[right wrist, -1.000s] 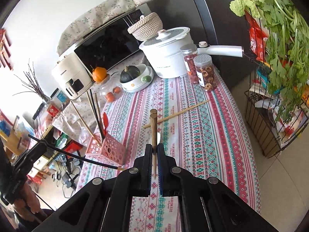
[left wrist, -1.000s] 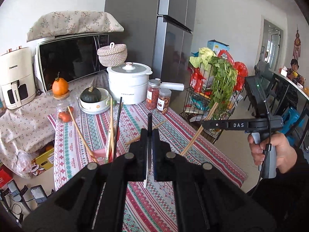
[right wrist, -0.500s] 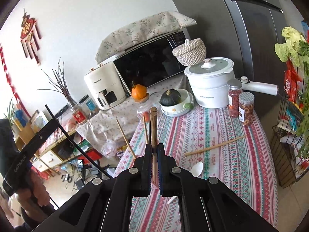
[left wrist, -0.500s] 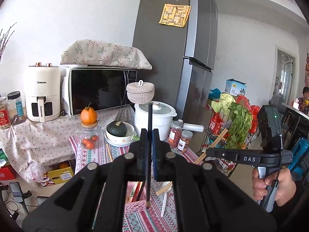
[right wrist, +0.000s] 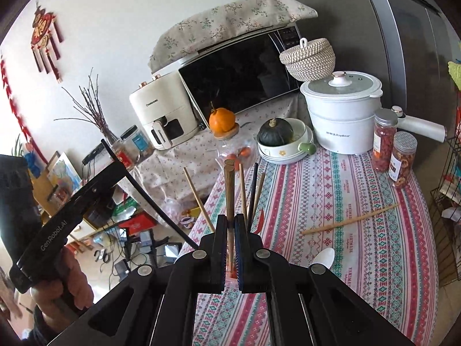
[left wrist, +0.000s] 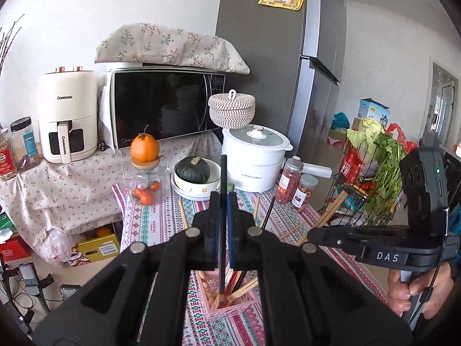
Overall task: Organize utensils
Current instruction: 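Carry the black chopstick with the left gripper and the bamboo chopstick with the right into the pink basket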
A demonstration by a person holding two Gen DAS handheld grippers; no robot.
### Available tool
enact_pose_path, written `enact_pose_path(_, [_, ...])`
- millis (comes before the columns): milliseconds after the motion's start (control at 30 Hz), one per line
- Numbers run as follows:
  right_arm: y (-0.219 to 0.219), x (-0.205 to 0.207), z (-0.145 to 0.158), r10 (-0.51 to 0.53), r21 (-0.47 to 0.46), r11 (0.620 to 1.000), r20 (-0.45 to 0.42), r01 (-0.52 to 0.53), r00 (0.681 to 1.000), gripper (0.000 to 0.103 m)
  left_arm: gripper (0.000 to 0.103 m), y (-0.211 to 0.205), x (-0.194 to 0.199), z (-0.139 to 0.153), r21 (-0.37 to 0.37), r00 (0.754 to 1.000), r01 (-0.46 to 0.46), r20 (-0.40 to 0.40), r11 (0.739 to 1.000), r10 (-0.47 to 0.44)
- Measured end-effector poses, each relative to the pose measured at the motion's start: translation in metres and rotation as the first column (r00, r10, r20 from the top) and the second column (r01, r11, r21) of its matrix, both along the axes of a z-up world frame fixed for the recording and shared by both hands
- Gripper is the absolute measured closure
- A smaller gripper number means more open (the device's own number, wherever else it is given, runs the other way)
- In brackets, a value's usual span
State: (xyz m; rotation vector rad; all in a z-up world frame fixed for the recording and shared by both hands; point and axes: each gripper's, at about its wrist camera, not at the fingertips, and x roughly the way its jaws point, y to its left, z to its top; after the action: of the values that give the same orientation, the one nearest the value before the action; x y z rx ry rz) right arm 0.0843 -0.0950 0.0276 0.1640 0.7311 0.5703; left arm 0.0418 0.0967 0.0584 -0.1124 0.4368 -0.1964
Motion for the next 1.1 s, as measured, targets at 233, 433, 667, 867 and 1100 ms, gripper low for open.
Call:
enact_pose_path(233, [0.008,0.010,-0.016,0.004,-0.024,1.000,-0.042,-0.005,0.999,0.098,0.098,0.004,0.017,-0.018,-0.015,0.996,0.004,-0.088,1.000,-0.005])
enact_pose_path(433, [0.008,0.019,-0.023,0.016,-0.002,1.000,-0.062,-0.016,0.998,0.097,0.096,0.006,0.030,-0.029,-0.053,0.993,0.024,-0.117,0.998,-0.030])
enact_pose_path(667, [-0.017,0.017,-0.013,-0.006,0.058,0.998,-0.056,0.009,0.998,0.084,0.049,0.012,0.023,-0.029,-0.084,0.991,0.002,-0.135,0.996,-0.013])
enact_pose_path(867, [-0.055,0.006,-0.002,-0.058,0.109,0.992,-0.054,0.064,0.997,0.061,0.026,0.013,0.013,-0.035,-0.094,0.981,-0.031,-0.193,0.995,0.012])
enact_pose_path(1100, [-0.104,-0.002,-0.003,-0.140,0.078,0.986,-0.072,0.145,0.988,0.046,0.018,-0.005,0.004,-0.046,-0.092,0.960,-0.017,-0.279,0.996,-0.009])
